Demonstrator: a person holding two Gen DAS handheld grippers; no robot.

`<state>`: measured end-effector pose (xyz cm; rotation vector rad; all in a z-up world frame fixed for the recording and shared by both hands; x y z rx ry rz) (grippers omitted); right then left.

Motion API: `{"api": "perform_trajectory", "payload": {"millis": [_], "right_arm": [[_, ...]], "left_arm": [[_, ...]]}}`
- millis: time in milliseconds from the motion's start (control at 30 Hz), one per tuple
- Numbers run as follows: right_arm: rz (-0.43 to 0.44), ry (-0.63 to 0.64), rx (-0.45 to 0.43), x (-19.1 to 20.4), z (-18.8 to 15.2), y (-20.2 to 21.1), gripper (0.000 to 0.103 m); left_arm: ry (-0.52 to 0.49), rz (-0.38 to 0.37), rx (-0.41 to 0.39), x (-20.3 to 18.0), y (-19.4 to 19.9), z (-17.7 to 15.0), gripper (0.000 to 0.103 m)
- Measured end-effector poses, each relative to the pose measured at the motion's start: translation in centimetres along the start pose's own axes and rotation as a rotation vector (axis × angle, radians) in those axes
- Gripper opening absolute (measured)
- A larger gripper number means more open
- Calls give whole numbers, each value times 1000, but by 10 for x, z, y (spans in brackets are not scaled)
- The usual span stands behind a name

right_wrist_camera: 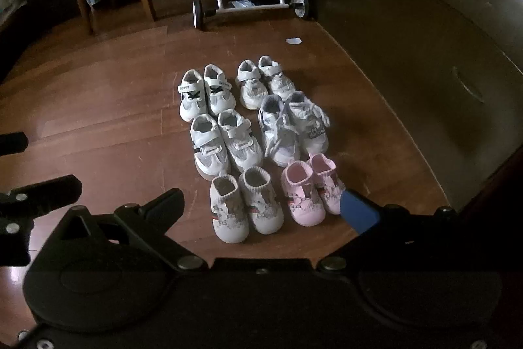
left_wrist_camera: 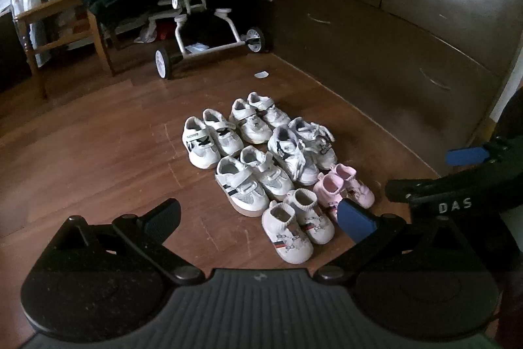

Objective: Organize scattered shoes

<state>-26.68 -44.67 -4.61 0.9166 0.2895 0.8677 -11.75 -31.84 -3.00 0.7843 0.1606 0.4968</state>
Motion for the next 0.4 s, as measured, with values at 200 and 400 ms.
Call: {"api": "perform_trajectory", "payload": {"millis": [200, 400], "right_arm": [[5, 9, 4, 3, 1, 0, 103], [2, 14, 20, 5, -1, -1, 103]], "left_arm": [[24, 2, -17, 2, 0, 5, 103], [47, -28, -36, 5, 0, 7, 102]]}}
Point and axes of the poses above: each gripper's, at about its wrist camera, not at the fingertips, and y roughly against the way its jaws point, x to its left, z to its top, the point moved 2 cm from there along -y, roughly the way its jaws point, and after that the axes turned 11 degrees about z, right-handed, at the moved point
